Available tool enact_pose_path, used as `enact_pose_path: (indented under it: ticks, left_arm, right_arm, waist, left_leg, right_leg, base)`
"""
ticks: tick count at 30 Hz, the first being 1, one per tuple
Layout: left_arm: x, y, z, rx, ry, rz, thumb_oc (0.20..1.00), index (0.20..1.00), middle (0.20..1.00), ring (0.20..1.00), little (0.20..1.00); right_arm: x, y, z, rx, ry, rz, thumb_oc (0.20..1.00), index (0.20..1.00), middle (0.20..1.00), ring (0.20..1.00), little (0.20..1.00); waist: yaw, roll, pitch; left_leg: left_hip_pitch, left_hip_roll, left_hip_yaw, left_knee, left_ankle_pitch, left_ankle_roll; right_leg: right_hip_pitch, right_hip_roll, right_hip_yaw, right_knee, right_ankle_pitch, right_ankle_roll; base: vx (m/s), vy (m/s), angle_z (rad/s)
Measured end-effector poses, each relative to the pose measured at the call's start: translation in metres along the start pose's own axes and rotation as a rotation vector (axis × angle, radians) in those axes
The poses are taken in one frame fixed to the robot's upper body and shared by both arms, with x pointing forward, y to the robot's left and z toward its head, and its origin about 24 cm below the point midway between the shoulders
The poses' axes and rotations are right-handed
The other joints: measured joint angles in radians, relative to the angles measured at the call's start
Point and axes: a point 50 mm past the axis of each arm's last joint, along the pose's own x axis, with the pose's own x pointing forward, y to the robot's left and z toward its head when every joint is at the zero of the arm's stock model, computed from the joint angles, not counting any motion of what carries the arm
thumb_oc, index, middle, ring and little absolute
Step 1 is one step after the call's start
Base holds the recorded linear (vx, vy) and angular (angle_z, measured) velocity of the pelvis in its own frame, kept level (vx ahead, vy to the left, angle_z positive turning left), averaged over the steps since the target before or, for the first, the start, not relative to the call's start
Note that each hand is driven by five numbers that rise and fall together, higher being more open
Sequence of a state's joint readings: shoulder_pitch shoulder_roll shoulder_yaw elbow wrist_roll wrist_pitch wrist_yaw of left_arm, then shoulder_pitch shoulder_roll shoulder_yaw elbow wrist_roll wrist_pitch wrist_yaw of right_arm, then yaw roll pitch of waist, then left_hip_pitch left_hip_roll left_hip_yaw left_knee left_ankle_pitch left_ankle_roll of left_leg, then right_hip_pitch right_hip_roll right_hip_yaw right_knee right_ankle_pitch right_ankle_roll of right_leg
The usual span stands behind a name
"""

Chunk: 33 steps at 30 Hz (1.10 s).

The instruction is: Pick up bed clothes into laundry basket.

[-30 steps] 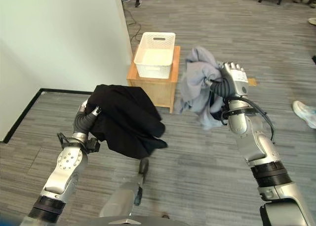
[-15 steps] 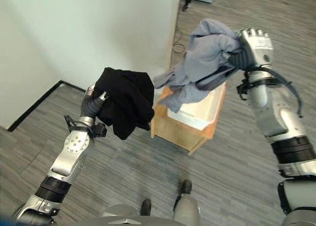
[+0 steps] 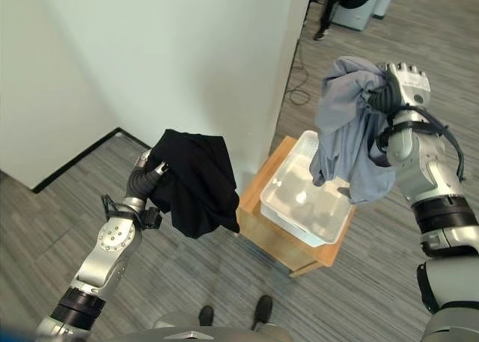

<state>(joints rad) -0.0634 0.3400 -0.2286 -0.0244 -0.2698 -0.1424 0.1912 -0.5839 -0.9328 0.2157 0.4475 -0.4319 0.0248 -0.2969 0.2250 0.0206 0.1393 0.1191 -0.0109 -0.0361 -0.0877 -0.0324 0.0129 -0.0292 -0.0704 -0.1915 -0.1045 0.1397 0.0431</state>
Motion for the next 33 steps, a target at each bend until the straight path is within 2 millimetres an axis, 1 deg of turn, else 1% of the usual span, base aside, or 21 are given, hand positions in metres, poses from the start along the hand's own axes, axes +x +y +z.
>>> enact_pose_path:
  ticks: [3, 4, 7, 10, 11, 12, 13, 14, 16, 18, 19, 20, 21, 23, 24, 25, 27, 28, 30, 31, 33]
  left_arm:
    - [0.0, 0.0, 0.0, -0.002, 0.002, 0.0, 0.2, 0.2, 0.2, 0.2, 0.2]
    - [-0.001, -0.001, -0.001, -0.003, 0.006, -0.001, 0.2, 0.2, 0.2, 0.2, 0.2]
    - [-0.004, 0.001, -0.005, -0.003, 0.021, 0.004, 0.2, 0.2, 0.2, 0.2, 0.2]
    - [-0.009, 0.001, -0.009, -0.005, 0.04, 0.008, 0.2, 0.2, 0.2, 0.2, 0.2]
    - [-0.009, 0.002, -0.009, -0.005, 0.042, 0.009, 0.2, 0.2, 0.2, 0.2, 0.2]
    - [-0.01, 0.002, -0.01, -0.005, 0.045, 0.01, 0.2, 0.2, 0.2, 0.2, 0.2]
    - [-0.01, 0.002, -0.01, -0.006, 0.047, 0.01, 0.2, 0.2, 0.2, 0.2, 0.2]
    - [-0.014, 0.004, -0.014, -0.027, 0.068, 0.018, 0.2, 0.2, 0.2, 0.2, 0.2]
    - [-0.017, 0.008, -0.016, -0.034, 0.079, 0.031, 0.2, 0.2, 0.2, 0.2, 0.2]
    - [-0.02, 0.021, -0.016, -0.022, 0.082, 0.076, 0.2, 0.2, 0.2, 0.2, 0.2]
    - [-0.024, 0.038, -0.015, -0.002, 0.08, 0.13, 0.2, 0.2, 0.2, 0.2, 0.2]
    - [-0.027, 0.051, -0.013, 0.008, 0.077, 0.188, 0.2, 0.2, 0.2, 0.2, 0.2]
    - [-0.027, 0.057, -0.011, 0.011, 0.067, 0.211, 0.2, 0.2, 0.2, 0.2, 0.2]
    - [-0.026, 0.063, -0.008, 0.016, 0.051, 0.233, 0.2, 0.2, 0.2, 0.2, 0.2]
    - [-0.025, 0.071, -0.004, 0.019, 0.031, 0.269, 0.2, 0.2, 0.2, 0.2, 0.2]
    - [-0.023, 0.073, -0.001, 0.018, 0.017, 0.282, 0.2, 0.2, 0.2, 0.2, 0.2]
    - [-0.022, 0.073, 0.003, 0.016, 0.001, 0.289, 0.2, 0.2, 0.2, 0.2, 0.2]
    - [-0.022, 0.073, 0.003, 0.015, 0.0, 0.289, 0.2, 0.2, 0.2, 0.2, 0.2]
    - [-0.022, 0.069, 0.007, 0.005, -0.019, 0.283, 0.2, 0.2, 0.2, 0.2, 0.2]
    - [-0.024, 0.069, 0.011, 0.002, -0.04, 0.301, 0.2, 0.2, 0.2, 0.2, 0.2]
    - [-0.021, 0.058, 0.019, -0.001, -0.077, 0.272, 0.2, 0.2, 0.2, 0.2, 0.2]
  right_arm:
    - [-0.009, 0.019, -0.004, 0.012, 0.034, 0.066, 0.2, 0.2, 0.2, 0.2, 0.2]
    - [-0.014, 0.029, -0.009, 0.019, 0.064, 0.097, 0.2, 0.2, 0.2, 0.2, 0.2]
    - [-0.02, 0.041, -0.012, 0.028, 0.093, 0.135, 0.2, 0.2, 0.2, 0.2, 0.2]
    - [-0.028, 0.054, -0.011, 0.049, 0.106, 0.171, 0.2, 0.2, 0.2, 0.2, 0.2]
    - [-0.029, 0.056, -0.01, 0.055, 0.106, 0.176, 0.774, 0.774, 0.774, 0.774, 0.774]
    - [-0.03, 0.059, -0.009, 0.063, 0.109, 0.183, 1.0, 1.0, 1.0, 1.0, 1.0]
    - [-0.032, 0.061, -0.009, 0.067, 0.111, 0.188, 1.0, 1.0, 1.0, 1.0, 1.0]
    - [-0.035, 0.068, -0.005, 0.065, 0.106, 0.223, 1.0, 1.0, 1.0, 1.0, 1.0]
    - [-0.037, 0.071, 0.002, 0.072, 0.077, 0.254, 1.0, 1.0, 1.0, 1.0, 1.0]
    - [-0.035, 0.074, 0.02, 0.09, 0.011, 0.284, 1.0, 1.0, 1.0, 1.0, 1.0]
    - [-0.024, 0.078, 0.041, 0.145, -0.021, 0.287, 1.0, 1.0, 1.0, 1.0, 1.0]
    - [-0.012, 0.076, 0.059, 0.199, -0.047, 0.268, 1.0, 1.0, 1.0, 1.0, 1.0]
    - [-0.004, 0.071, 0.066, 0.225, -0.059, 0.253, 1.0, 1.0, 1.0, 1.0, 1.0]
    - [0.01, 0.06, 0.07, 0.262, -0.05, 0.219, 1.0, 1.0, 1.0, 1.0, 1.0]
    - [0.022, 0.041, 0.082, 0.396, -0.064, 0.154, 1.0, 1.0, 1.0, 1.0, 1.0]
    - [0.02, 0.025, 0.087, 0.487, -0.093, 0.078, 1.0, 1.0, 1.0, 1.0, 1.0]
    - [-0.003, 0.001, 0.087, 0.627, -0.16, -0.071, 1.0, 1.0, 1.0, 1.0, 1.0]
    - [-0.018, -0.001, 0.084, 0.671, -0.168, -0.114, 1.0, 1.0, 1.0, 1.0, 1.0]
    - [-0.05, 0.004, 0.067, 0.705, -0.117, -0.146, 1.0, 1.0, 1.0, 1.0, 1.0]
    - [-0.069, 0.017, 0.055, 0.717, -0.048, -0.125, 1.0, 1.0, 1.0, 1.0, 1.0]
    - [-0.101, 0.031, 0.033, 0.75, 0.074, -0.135, 1.0, 1.0, 1.0, 1.0, 1.0]
  waist:
    - [0.0, 0.006, 0.001]
    - [-0.002, 0.005, 0.002]
    - [-0.002, 0.004, 0.003]
    - [-0.001, 0.001, 0.011]
    - [0.0, 0.0, 0.014]
    - [0.001, 0.0, 0.019]
    - [0.001, 0.001, 0.025]
    - [-0.001, 0.002, 0.028]
    - [-0.006, 0.0, 0.03]
    - [-0.013, -0.008, 0.035]
    - [-0.02, -0.018, 0.041]
    - [-0.03, -0.025, 0.045]
    - [-0.028, -0.025, 0.045]
    - [-0.03, -0.028, 0.045]
    - [-0.038, -0.028, 0.044]
    - [-0.037, -0.028, 0.044]
    - [-0.036, -0.026, 0.043]
    - [-0.04, -0.026, 0.043]
    - [-0.051, -0.025, 0.042]
    - [-0.083, -0.025, 0.041]
    - [-0.097, -0.019, 0.04]
  left_leg:
    - [-0.007, 0.0, -0.003, 0.003, 0.0, 0.0]
    - [-0.012, 0.0, -0.003, 0.003, -0.002, -0.002]
    - [-0.038, 0.0, 0.0, 0.004, -0.002, -0.003]
    - [-0.07, 0.0, -0.001, 0.02, -0.001, -0.004]
    - [-0.077, 0.001, -0.001, 0.022, -0.001, -0.004]
    - [-0.084, 0.002, -0.002, 0.023, 0.0, -0.005]
    - [-0.084, 0.003, -0.002, 0.023, 0.001, -0.006]
    - [-0.085, 0.008, -0.003, 0.023, 0.0, -0.007]
    - [-0.084, 0.013, 0.0, 0.022, -0.003, -0.012]
    - [-0.079, 0.022, 0.007, 0.022, -0.007, -0.019]
    - [-0.068, 0.025, 0.031, 0.023, -0.008, -0.02]
    - [-0.062, 0.026, 0.054, 0.028, -0.009, -0.021]
    - [-0.063, 0.026, 0.055, 0.034, -0.009, -0.022]
    - [-0.062, 0.026, 0.057, 0.044, -0.01, -0.023]
    - [-0.058, 0.028, 0.063, 0.043, -0.012, -0.025]
    - [-0.058, 0.029, 0.063, 0.042, -0.012, -0.026]
    - [-0.052, 0.029, 0.059, 0.033, -0.012, -0.026]
    - [-0.042, 0.028, 0.06, 0.028, -0.012, -0.026]
    - [-0.028, 0.026, 0.057, 0.016, -0.013, -0.026]
    - [-0.029, 0.021, 0.059, 0.009, -0.014, -0.027]
    - [-0.03, 0.016, 0.062, -0.001, -0.013, -0.025]
  right_leg:
    - [-0.004, -0.001, -0.004, 0.0, 0.0, 0.0]
    - [-0.009, -0.001, -0.006, -0.004, -0.001, 0.002]
    - [-0.036, -0.003, -0.006, -0.004, -0.003, 0.005]
    - [-0.059, -0.003, -0.008, -0.004, 0.001, 0.001]
    - [-0.066, -0.002, -0.009, -0.004, 0.002, 0.0]
    - [-0.073, -0.001, -0.013, -0.004, 0.005, -0.002]
    - [-0.072, 0.0, -0.015, -0.004, 0.005, -0.003]
    - [-0.073, 0.003, -0.018, -0.004, 0.004, -0.002]
    - [-0.073, 0.008, -0.017, -0.004, 0.0, -0.002]
    - [-0.072, 0.018, -0.008, -0.004, -0.004, -0.005]
    - [-0.071, 0.025, 0.012, -0.004, -0.003, -0.007]
    - [-0.072, 0.03, 0.034, -0.004, 0.003, -0.016]
    - [-0.07, 0.03, 0.036, -0.004, 0.002, -0.018]
    - [-0.066, 0.03, 0.042, -0.003, -0.001, -0.018]
    - [-0.065, 0.035, 0.046, -0.003, -0.001, -0.021]
    - [-0.064, 0.036, 0.046, -0.003, -0.001, -0.021]
    - [-0.062, 0.037, 0.045, 0.001, 0.0, -0.022]
    - [-0.054, 0.036, 0.047, 0.001, 0.002, -0.025]
    - [-0.045, 0.034, 0.046, 0.001, -0.001, -0.021]
    - [-0.051, 0.028, 0.05, 0.001, 0.0, -0.012]
    - [-0.055, 0.021, 0.047, 0.0, 0.0, -0.012]
  base:
    - [0.0, -0.025, 0.04]
    - [0.0, 0.0, 0.0]
    - [-0.02, -0.017, -0.02]
    - [-0.03, -0.031, 0.01]
    - [-0.02, -0.036, 0.04]
    - [0.0, -0.041, 0.01]
    - [0.06, -0.112, 0.03]
    - [0.06, -0.111, 0.02]
    - [0.1, -0.135, -0.03]
    - [0.1, -0.126, -0.18]
    - [0.04, -0.052, -0.5]
    - [0.02, -0.034, -0.51]
    - [0.04, -0.066, -0.32]
    - [0.04, -0.05, -0.04]
    - [0.04, -0.015, 0.01]
    - [0.03, 0.011, 0.04]
    - [0.02, 0.036, 0.04]
    - [0.0, 0.0, 0.0]
    - [0.01, 0.066, -0.01]
    - [-0.01, 0.115, -0.02]
    - [-0.07, 0.081, -0.02]
